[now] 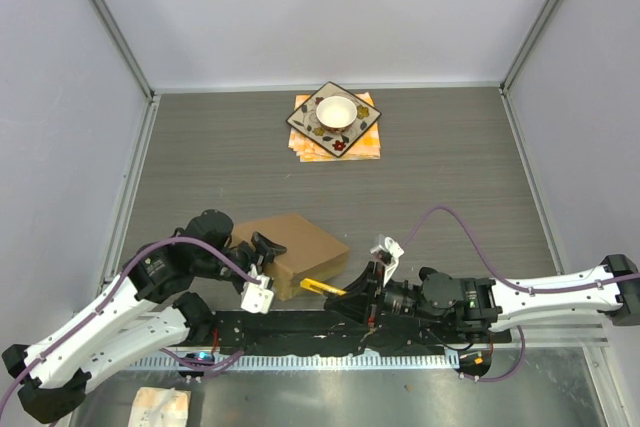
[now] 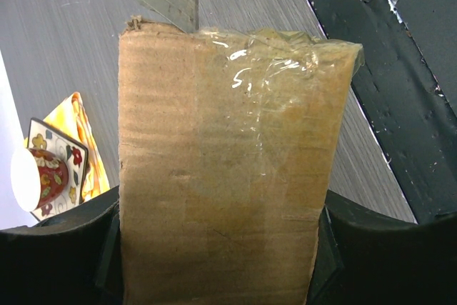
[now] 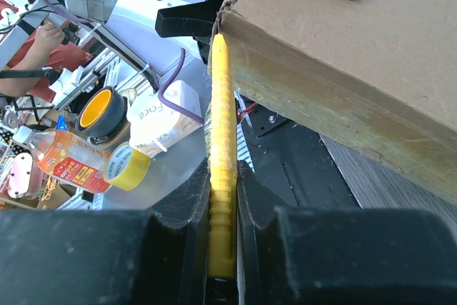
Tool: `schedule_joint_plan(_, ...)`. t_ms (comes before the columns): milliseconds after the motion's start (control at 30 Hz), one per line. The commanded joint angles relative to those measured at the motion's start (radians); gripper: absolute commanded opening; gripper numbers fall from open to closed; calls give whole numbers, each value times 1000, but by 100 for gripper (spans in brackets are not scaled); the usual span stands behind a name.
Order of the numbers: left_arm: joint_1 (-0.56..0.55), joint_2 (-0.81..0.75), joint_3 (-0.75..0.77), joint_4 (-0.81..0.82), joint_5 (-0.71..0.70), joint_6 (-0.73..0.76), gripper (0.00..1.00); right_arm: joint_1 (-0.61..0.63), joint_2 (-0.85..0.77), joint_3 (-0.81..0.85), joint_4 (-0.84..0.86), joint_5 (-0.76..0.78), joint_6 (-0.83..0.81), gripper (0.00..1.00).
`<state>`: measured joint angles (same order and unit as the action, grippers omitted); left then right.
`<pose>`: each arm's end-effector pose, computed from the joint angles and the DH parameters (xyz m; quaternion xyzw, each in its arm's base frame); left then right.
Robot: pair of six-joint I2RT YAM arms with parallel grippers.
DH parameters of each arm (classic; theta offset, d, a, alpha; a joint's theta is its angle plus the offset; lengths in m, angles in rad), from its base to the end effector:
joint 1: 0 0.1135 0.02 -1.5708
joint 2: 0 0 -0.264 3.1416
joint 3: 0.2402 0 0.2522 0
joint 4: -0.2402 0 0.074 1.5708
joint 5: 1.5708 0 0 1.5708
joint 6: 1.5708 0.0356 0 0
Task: Unpack the express box
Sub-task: Cut the express box at the center of the board.
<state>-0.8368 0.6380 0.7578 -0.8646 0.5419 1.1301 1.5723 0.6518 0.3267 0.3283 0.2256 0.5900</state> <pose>0.0673 -0.1020 0.2887 0.7941 0.3996 -0.1860 0.4184 0.0077 0.1701 0.2526 -0.2605 0.6562 0.5837 0.4011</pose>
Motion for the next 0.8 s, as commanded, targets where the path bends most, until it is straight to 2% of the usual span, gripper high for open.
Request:
schedule_joint_plan(0, 2, -8, -12, -19, 12, -58, 12, -9, 11, 21, 31, 31, 16, 1)
schedule_joint_plan(167, 1, -6, -20, -13, -14, -40, 12, -12, 31, 37, 11, 34, 34, 1)
schedule_joint_plan(433, -13, -3, -66, 4, -220, 158, 12, -24, 118, 115, -107, -14, 135, 1)
schedule_joint_plan(533, -33, 2, -72, 19, -263, 181, 12, -32, 137, 127, -149, -60, 192, 1)
schedule_joint_plan(633, -47, 0, -68, 7, -251, 204, 12, -47, 141, 123, -160, -107, 231, 1)
schedule_joint_plan(767, -62, -14, -74, -42, -240, 331, 12, -124, 140, 146, -198, -210, 249, 1)
